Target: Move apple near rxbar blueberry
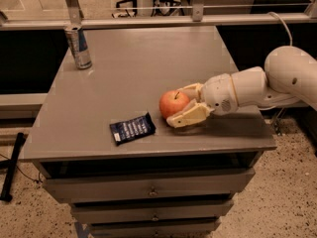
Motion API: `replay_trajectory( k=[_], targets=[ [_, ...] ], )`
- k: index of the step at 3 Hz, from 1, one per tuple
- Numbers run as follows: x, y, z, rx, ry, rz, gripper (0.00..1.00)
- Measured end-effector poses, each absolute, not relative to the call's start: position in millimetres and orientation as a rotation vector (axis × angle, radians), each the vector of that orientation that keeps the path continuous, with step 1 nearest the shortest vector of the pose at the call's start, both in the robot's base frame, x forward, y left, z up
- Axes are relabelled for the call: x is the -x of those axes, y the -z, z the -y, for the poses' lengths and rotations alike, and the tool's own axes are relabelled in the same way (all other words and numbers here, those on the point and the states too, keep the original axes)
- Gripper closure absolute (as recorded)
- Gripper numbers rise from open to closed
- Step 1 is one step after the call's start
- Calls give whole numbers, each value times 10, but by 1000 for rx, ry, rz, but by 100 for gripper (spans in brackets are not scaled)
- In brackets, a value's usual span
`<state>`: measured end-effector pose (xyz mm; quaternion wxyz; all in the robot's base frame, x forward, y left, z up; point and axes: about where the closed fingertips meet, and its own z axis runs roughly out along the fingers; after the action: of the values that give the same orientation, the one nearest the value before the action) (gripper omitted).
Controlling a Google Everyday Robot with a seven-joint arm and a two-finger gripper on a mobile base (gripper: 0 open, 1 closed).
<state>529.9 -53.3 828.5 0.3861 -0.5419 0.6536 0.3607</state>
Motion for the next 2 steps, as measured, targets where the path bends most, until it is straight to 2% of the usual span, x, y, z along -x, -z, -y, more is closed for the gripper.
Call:
replay_trajectory(
  k=[1,2],
  targets=[
    [-5167,-8249,484,1379,-964,-1655,12],
    [-5105,-8253,461,1369,-994,-1645,0]
  ],
)
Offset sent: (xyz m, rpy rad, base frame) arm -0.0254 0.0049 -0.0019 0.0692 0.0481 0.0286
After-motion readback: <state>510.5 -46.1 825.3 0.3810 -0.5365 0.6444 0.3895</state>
